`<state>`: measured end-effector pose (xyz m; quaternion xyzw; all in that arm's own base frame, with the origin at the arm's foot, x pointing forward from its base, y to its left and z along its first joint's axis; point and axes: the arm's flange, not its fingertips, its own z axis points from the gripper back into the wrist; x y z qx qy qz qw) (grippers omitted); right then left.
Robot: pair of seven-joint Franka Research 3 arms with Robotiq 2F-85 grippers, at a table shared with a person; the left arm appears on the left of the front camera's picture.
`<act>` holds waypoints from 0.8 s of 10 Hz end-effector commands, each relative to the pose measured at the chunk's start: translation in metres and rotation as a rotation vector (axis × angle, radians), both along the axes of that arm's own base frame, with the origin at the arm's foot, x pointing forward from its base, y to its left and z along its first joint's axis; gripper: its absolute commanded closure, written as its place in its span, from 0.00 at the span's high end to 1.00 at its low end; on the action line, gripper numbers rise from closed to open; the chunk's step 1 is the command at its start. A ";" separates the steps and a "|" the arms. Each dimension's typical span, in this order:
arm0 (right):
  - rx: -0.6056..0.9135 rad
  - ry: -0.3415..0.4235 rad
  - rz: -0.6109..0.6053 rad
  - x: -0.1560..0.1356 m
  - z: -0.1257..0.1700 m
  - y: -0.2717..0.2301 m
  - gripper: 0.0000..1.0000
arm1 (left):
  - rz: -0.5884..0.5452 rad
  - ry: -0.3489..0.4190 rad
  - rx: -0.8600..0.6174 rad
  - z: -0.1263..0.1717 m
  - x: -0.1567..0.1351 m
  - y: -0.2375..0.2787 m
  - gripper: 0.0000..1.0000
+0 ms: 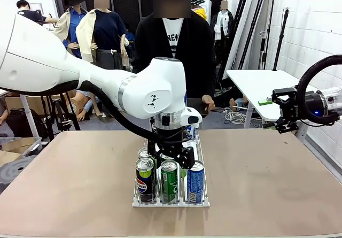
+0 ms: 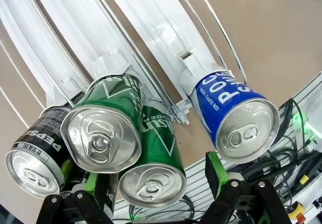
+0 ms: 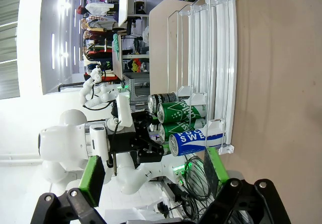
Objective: Retrieve and hand over the desired beverage to the person.
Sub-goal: Pick up another can of the same type that the person held from the Automatic Can Dispenser.
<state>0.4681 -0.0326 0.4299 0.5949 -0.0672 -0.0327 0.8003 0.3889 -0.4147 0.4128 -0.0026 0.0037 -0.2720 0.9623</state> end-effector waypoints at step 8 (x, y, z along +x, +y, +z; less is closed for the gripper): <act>-0.009 0.004 -0.001 -0.002 0.001 0.000 1.00 | 0.026 -0.022 0.011 -0.006 0.003 -0.003 0.97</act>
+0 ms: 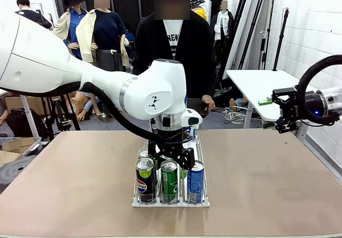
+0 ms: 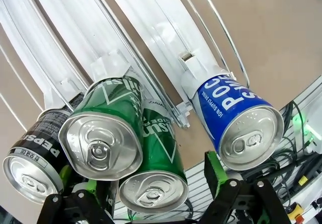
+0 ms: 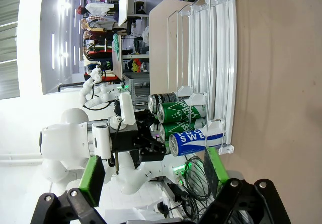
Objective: Retrieve and hand over the desired beverage to the person.
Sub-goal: Pick up another can of the same type that the person held from the Automatic Can Dispenser.
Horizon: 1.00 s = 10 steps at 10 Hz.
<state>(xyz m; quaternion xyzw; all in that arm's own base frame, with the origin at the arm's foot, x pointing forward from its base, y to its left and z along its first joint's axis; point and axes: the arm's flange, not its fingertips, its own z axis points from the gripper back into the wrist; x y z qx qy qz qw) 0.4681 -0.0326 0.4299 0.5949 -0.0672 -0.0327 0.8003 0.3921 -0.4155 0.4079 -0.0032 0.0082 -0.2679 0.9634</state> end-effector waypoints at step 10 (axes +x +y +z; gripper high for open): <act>-0.009 0.004 -0.001 -0.002 0.001 0.000 1.00 | 0.004 -0.008 0.009 0.000 0.001 0.001 0.00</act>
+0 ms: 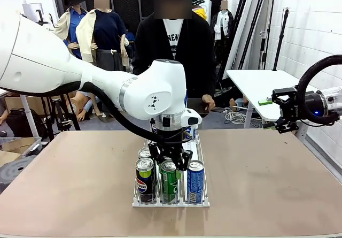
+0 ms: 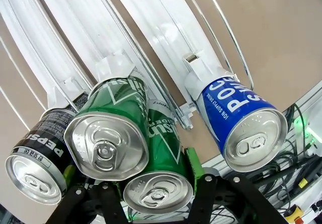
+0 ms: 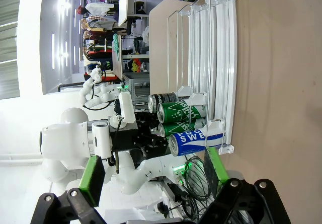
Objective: Retrieve and hand over the desired beverage to the person.
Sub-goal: Pick up another can of the same type that the person held from the Automatic Can Dispenser.
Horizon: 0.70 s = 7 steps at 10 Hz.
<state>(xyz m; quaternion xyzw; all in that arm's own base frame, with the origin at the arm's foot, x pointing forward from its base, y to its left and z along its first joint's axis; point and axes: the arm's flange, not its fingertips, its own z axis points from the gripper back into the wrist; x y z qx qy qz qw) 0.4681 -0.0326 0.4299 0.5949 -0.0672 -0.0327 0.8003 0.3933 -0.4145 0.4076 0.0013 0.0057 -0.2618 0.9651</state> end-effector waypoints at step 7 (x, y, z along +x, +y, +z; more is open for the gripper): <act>-0.009 0.004 -0.001 -0.002 0.001 0.000 1.00 | 0.025 0.008 0.037 0.018 -0.003 -0.001 0.00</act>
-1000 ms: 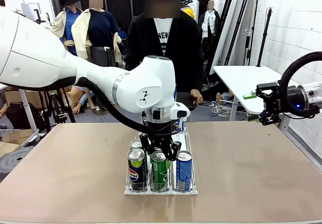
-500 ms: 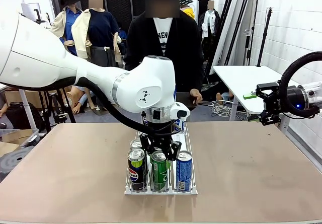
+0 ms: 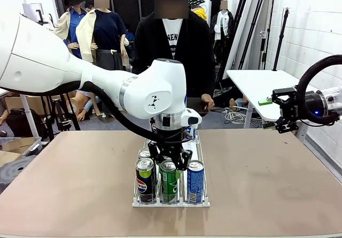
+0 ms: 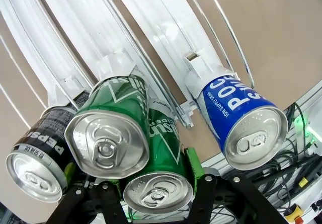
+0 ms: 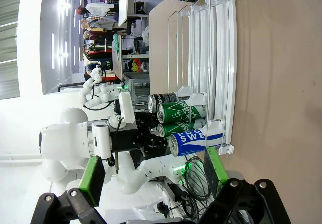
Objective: Retrieve and hand over the desired beverage to the person.
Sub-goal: Pick up another can of the same type that the person held from the Automatic Can Dispenser.
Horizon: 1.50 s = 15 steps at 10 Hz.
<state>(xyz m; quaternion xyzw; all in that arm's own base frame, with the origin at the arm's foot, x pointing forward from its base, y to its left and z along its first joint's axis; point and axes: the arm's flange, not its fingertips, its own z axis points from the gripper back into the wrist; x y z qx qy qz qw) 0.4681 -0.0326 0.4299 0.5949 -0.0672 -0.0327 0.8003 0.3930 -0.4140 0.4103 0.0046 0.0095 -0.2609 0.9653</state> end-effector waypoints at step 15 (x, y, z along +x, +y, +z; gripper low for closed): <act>-0.009 0.004 -0.001 -0.002 0.001 0.000 1.00 | 0.147 -0.108 0.060 0.193 -0.023 0.066 0.00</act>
